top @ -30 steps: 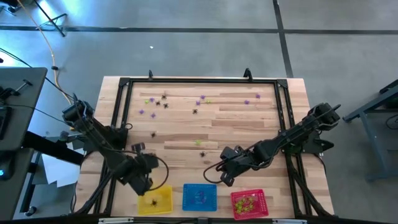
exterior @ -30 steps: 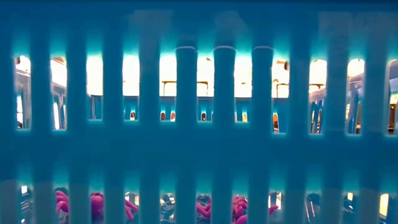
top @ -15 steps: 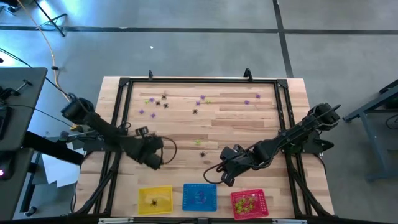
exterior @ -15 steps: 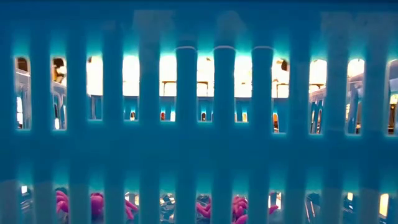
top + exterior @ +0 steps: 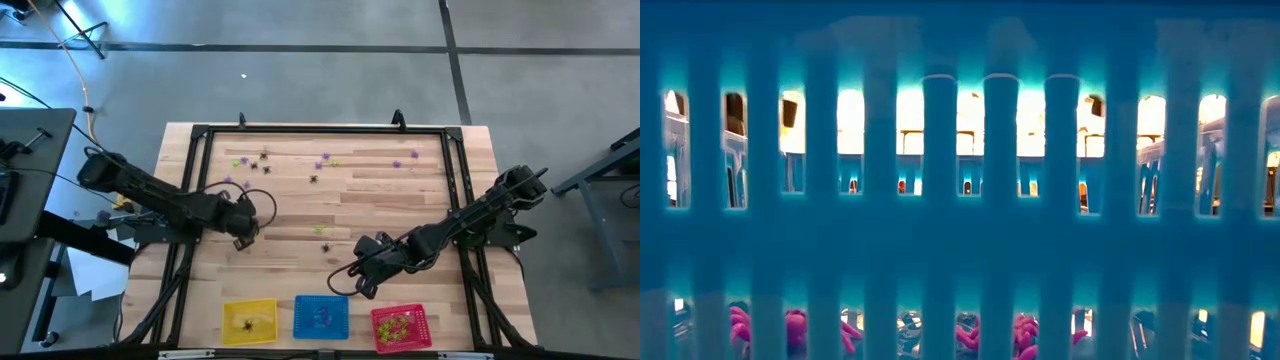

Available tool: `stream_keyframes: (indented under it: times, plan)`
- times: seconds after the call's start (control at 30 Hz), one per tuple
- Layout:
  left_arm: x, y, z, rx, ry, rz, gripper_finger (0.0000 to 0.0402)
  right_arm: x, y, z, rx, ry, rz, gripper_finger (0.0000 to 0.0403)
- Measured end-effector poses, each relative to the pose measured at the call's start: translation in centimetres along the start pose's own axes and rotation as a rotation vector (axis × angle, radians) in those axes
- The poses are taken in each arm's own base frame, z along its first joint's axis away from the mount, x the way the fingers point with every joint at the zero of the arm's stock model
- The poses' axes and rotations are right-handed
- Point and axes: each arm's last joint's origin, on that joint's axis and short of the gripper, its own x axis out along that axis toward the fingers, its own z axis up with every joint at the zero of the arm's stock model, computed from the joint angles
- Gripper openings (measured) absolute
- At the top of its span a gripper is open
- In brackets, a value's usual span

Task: Sort Halloween decoration
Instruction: Put the black spider toy into the yellow bin

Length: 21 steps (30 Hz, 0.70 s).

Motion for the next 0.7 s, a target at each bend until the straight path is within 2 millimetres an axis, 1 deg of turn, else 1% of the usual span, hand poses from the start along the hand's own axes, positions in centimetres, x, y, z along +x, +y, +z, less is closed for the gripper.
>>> stream_keyframes:
  times: [0.13,0.3,0.6,0.7]
  plan:
    - [0.8,0.3,0.1,-0.014,0.001,-0.019,0.006,0.0,0.0,0.0,-0.003,-0.001,0.0,0.0079]
    - [1.4,0.3,0.5,-0.016,-0.041,-0.054,0.006,0.0,-0.1,0.1,-0.008,-0.004,-0.002,0.0079]
    - [2.9,1.8,0.5,-0.06,-0.02,-0.021,0.006,0.1,-0.1,0.2,-0.005,-0.005,-0.003,0.0079]
    - [3.7,2.1,0.5,-0.095,-0.027,-0.055,0.006,0.1,-0.1,0.2,-0.008,-0.005,-0.003,0.0079]
